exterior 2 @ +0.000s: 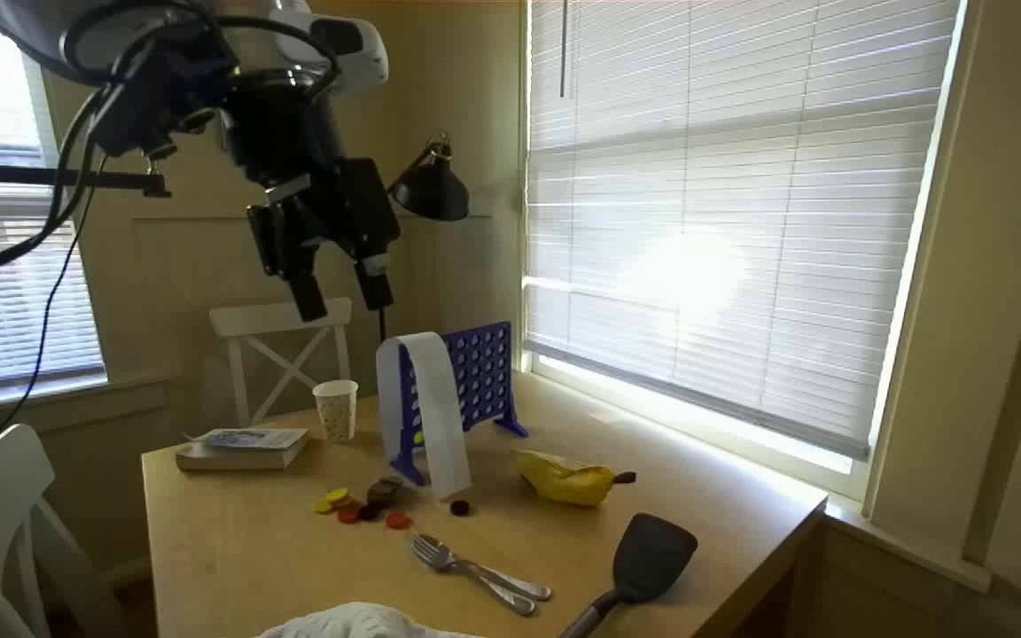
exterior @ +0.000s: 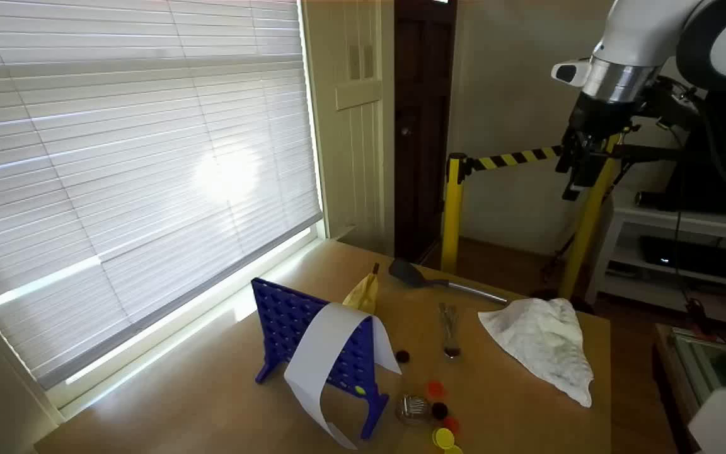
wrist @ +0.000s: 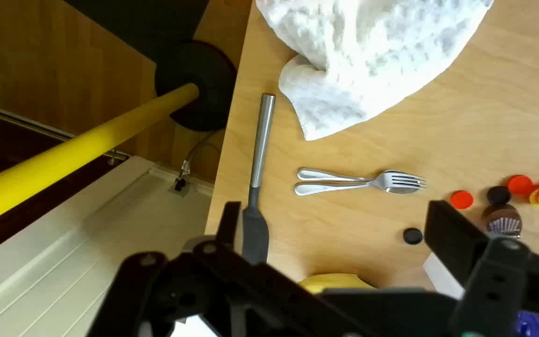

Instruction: Move the yellow bag closer to the white cloth

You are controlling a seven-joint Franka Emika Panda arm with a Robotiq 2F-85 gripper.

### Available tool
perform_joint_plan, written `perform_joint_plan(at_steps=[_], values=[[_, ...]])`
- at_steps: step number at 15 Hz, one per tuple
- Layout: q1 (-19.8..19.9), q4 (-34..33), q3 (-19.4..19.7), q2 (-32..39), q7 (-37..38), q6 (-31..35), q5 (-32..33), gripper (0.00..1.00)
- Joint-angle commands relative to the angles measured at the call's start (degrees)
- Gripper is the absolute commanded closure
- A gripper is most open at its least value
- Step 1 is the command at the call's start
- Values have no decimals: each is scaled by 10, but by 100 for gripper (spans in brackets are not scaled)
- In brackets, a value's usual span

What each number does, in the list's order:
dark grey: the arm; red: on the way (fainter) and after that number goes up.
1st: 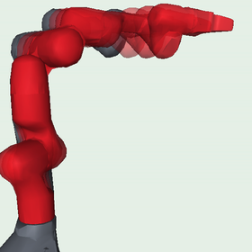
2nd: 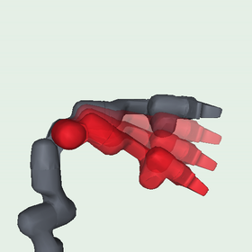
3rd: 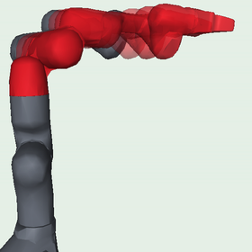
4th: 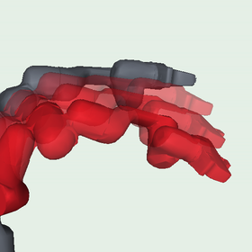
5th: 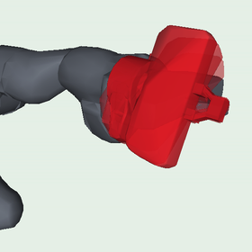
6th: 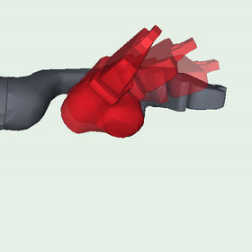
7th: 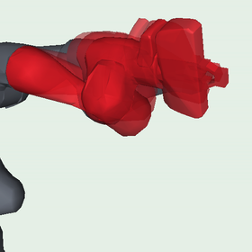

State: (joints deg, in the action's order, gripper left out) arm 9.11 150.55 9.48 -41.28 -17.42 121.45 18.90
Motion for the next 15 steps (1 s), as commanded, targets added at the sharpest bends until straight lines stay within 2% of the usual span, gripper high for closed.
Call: perform_joint_plan(at_steps=[1,6,8,11,15], values=[[-4,-2,3,0,2,-3,2,0],[-4,-2,3,0,2,-3,2,0],[-16,-34,12,50,5,20,-18,0],[-53,-113,49,154,-21,33,-98,0],[-121,-211,118,280,-73,22,-247,0]])
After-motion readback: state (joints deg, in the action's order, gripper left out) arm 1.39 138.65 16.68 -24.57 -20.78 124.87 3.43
